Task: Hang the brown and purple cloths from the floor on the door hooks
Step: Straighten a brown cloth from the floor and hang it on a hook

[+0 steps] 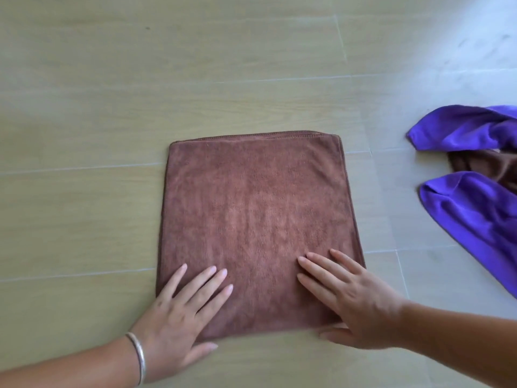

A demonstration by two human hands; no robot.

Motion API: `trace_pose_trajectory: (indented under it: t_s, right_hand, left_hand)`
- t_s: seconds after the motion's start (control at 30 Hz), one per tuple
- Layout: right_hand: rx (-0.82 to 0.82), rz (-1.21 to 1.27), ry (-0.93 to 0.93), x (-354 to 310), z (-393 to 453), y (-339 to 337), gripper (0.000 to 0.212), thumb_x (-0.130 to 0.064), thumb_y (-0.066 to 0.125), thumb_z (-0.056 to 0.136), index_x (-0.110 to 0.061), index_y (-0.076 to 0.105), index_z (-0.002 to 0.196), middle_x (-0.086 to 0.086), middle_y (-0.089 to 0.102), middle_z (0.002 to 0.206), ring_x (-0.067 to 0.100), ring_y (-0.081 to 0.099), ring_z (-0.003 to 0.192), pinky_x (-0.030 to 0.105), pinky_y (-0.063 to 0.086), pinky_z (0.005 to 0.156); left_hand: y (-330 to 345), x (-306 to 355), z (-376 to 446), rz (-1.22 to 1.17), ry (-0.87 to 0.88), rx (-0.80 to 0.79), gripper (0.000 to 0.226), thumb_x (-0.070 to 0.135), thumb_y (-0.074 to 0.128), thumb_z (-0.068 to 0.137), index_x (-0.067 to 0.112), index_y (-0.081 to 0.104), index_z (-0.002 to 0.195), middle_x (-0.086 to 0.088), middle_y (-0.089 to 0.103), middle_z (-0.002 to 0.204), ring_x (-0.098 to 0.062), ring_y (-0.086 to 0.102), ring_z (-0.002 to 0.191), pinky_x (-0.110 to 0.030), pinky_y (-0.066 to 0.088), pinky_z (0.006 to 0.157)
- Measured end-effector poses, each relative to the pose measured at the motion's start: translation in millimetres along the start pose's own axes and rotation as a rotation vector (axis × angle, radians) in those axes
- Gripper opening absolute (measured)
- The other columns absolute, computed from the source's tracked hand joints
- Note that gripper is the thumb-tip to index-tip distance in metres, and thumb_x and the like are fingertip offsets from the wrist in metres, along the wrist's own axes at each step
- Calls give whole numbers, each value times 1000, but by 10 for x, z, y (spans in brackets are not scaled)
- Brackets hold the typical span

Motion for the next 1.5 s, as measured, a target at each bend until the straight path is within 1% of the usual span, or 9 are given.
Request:
trace_pose_trajectory:
  t_s: [0.27,0.43,0.57,0.7,0.8,0.93,1.1,1.23,1.5]
  right_hand:
    - [54,-73,2,-8,-99,112,74,-54,48,89,-9,35,147,15,28,154,33,32,140,57,30,107]
    - [-16,-38,166,-87,-148,-21,54,-24,48,91,-14,44,143,13,36,152,33,41,135,50,41,103]
    - [-72,55,340,-189,-336,-227,50,-21,63,87,-13,53,135,15,50,141,34,48,128,47,43,101]
    - [-138,50,350,-326,-584,-600,47,-26,50,95,-17,43,141,8,45,144,29,37,136,44,33,108]
    - [-174,60,392,-328,-733,-997,46,-31,38,99,-21,35,144,5,38,150,25,29,141,43,26,113]
    - [-176,86,428,-291,-885,-1654,44,-40,30,100,-24,38,139,2,43,145,22,32,138,40,26,111]
    - [-186,88,420,-243,-1013,-2568,41,-42,23,100,-25,40,133,-2,46,137,19,36,133,38,28,109]
    - [-224,101,414,-127,-1150,-3322,46,-30,31,91,-27,38,135,-6,44,134,15,36,132,35,29,107]
    - [-138,122,413,172,-1525,-5201,37,-38,30,100,-32,46,133,-9,50,131,13,41,128,32,35,104]
  left_hand:
    - [15,-100,-52,52,-77,-33,75,41,36,83,7,22,148,-12,35,152,-29,37,137,-60,37,104]
    - [-54,-70,-140,-11,-144,-60,62,11,34,79,8,48,140,-10,42,148,-30,47,131,-55,45,98]
    - [-39,-132,-267,38,-263,-255,68,9,19,87,14,11,154,-2,5,162,-19,13,147,-40,29,111]
    - [-284,-112,-555,13,-343,-340,60,8,20,94,18,10,153,2,19,159,-15,20,145,-34,28,110]
    - [-693,-117,-773,-24,-392,-317,64,7,29,91,21,16,152,4,38,150,-14,33,139,-31,31,107]
    - [-1341,-214,-1069,-101,-489,-255,72,5,41,85,29,21,150,2,61,118,-21,56,110,-29,37,77]
    - [-2150,-282,-1305,-94,-521,-266,66,8,38,92,25,14,151,-2,66,110,-23,60,106,-31,37,98]
    - [-2895,-476,-1478,-92,-569,-224,44,12,40,93,29,39,133,2,67,95,-25,60,92,-31,37,70]
    - [-4824,-853,-1885,-198,-597,-173,25,23,39,95,29,55,114,-3,68,97,-28,63,85,-31,40,64]
Point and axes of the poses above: each hand's wrist, its own z-axis towards the middle knuckle, its own y-axis out of the palm, x = y × z, the point moved 9 cm from there along z, towards the middle knuckle
